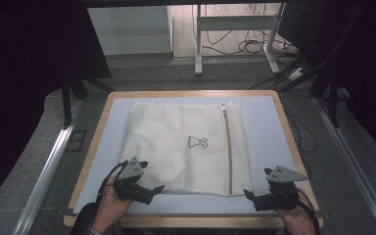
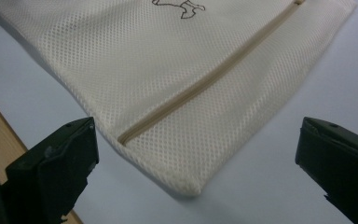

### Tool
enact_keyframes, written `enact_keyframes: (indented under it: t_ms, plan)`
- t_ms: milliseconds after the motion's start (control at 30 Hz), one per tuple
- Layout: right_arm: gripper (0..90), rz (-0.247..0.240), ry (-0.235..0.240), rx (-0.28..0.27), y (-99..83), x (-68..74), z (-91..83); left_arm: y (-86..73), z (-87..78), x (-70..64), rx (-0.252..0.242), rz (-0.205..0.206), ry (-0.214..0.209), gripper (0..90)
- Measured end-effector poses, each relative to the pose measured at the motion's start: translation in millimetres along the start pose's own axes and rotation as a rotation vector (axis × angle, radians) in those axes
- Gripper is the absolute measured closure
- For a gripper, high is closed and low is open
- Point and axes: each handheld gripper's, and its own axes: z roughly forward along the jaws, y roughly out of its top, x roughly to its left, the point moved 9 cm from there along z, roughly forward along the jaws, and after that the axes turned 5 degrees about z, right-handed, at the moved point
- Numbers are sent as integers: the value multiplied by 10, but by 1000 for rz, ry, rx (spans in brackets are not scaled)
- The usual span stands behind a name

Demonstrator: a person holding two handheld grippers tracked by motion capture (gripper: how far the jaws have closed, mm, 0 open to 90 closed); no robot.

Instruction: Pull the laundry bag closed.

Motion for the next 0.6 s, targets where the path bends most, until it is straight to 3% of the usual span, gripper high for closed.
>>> enact_keyframes:
  t_ms: [233,600]
  plan:
    - [0,32,-21,26,-191,-52,-104,-136,-59,53,25,-22,24,18]
    - [0,47,-25,43,-268,-64,-138,-247,-117,117,46,-51,40,18]
